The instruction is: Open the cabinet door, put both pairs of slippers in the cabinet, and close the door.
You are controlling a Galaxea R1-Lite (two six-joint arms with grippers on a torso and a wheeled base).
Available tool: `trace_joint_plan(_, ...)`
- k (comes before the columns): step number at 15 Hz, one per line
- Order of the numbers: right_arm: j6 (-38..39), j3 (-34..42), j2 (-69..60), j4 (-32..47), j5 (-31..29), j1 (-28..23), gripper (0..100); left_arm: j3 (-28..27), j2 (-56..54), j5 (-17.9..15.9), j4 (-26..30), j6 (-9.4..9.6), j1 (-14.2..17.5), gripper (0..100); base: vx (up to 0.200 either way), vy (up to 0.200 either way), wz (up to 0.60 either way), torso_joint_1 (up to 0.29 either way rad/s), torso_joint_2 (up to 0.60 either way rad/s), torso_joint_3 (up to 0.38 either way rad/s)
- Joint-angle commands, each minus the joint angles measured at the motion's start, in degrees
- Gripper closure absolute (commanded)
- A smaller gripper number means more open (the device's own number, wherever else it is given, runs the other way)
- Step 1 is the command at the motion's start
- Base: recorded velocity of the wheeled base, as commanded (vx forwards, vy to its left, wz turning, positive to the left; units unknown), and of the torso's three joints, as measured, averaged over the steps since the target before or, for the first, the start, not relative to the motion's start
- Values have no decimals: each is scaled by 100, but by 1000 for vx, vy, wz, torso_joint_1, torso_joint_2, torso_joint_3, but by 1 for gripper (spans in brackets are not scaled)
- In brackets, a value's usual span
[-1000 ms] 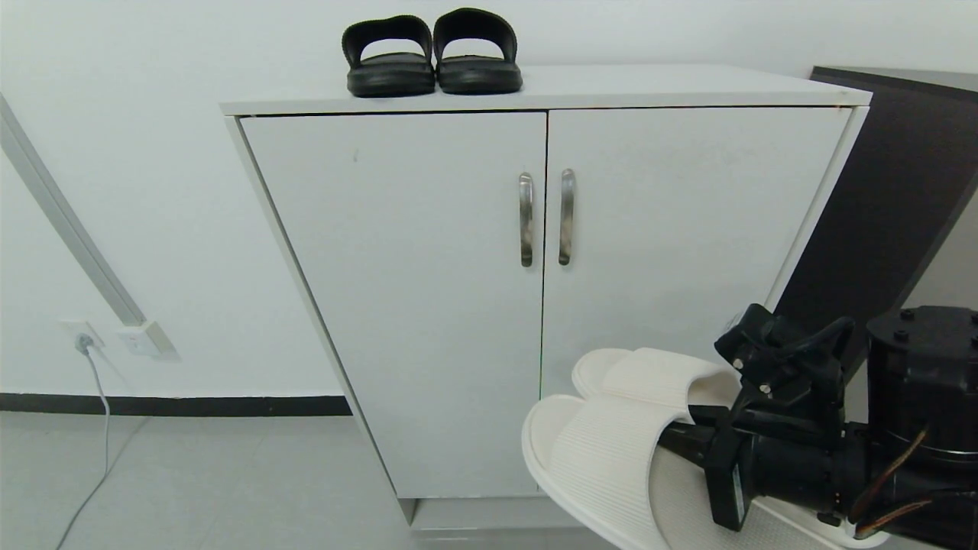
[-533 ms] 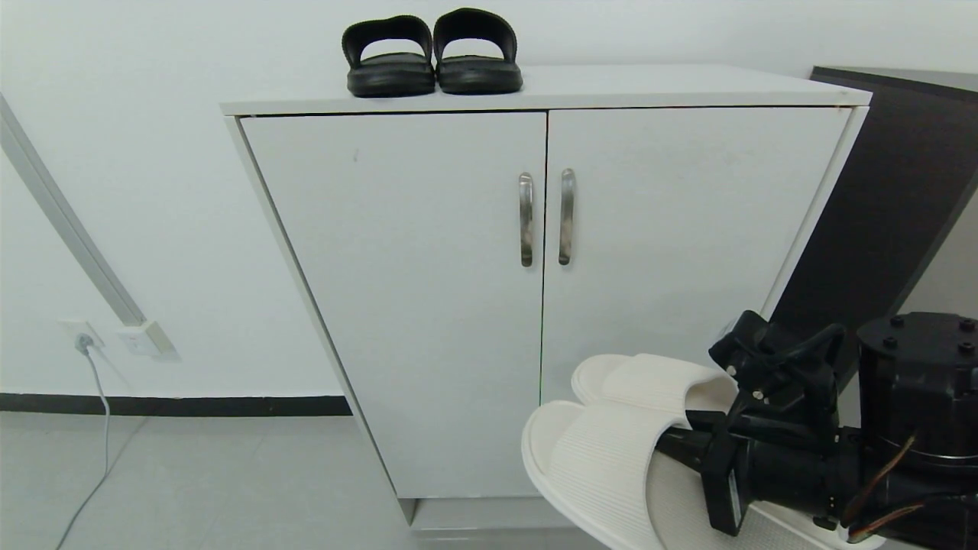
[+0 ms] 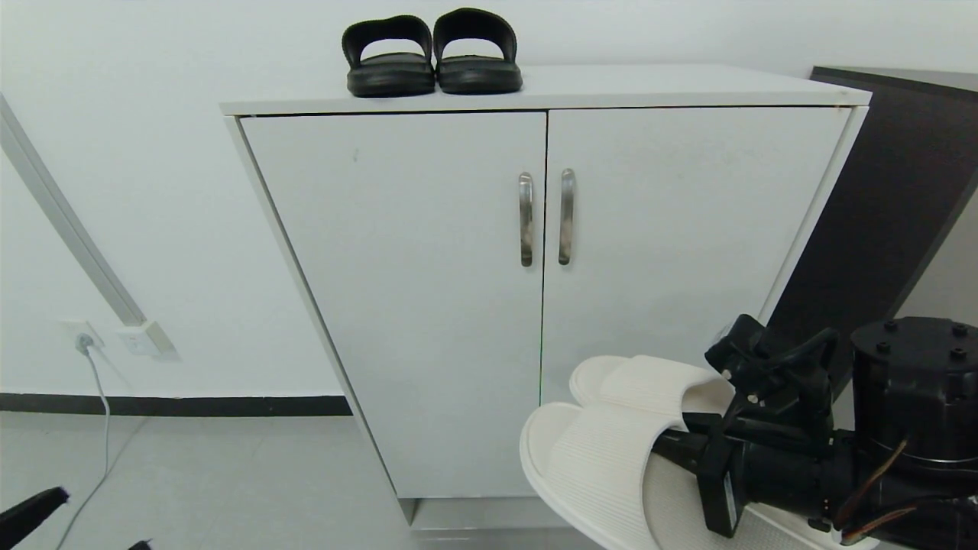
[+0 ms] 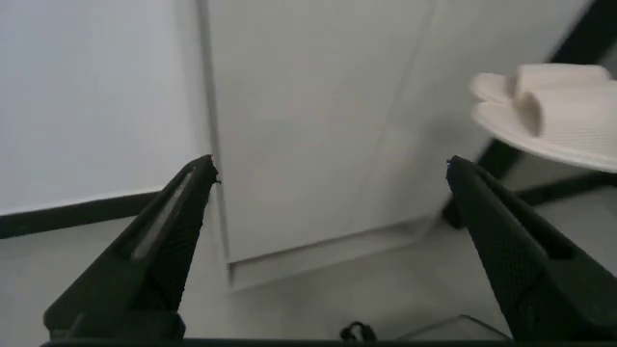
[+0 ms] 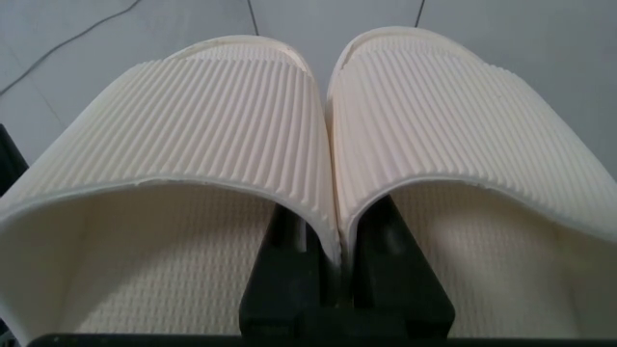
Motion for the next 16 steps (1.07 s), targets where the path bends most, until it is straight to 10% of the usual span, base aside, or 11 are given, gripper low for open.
trace_joint_plan(1,-4,1,13,-1,4,7,100,-477,1791,-665,-665,-2,-533,0,0,0,0,0,0,0)
trace_joint_plan(6,5,-17,57,-9,12,113,100,-1478,3601,-542,-1517,-151,-1974,0,0,0,0,0,0,0)
trace_joint_plan(10,32,1,66,-132,-5,121,100,-2190,4700,100,-2493,-617,-3020,0,0,0,0,0,0,0)
trace_joint_plan(16,58,18,189,-132,4,113,100,-3992,5799,-366,-2475,-1303,-3653,0,0,0,0,0,0,0)
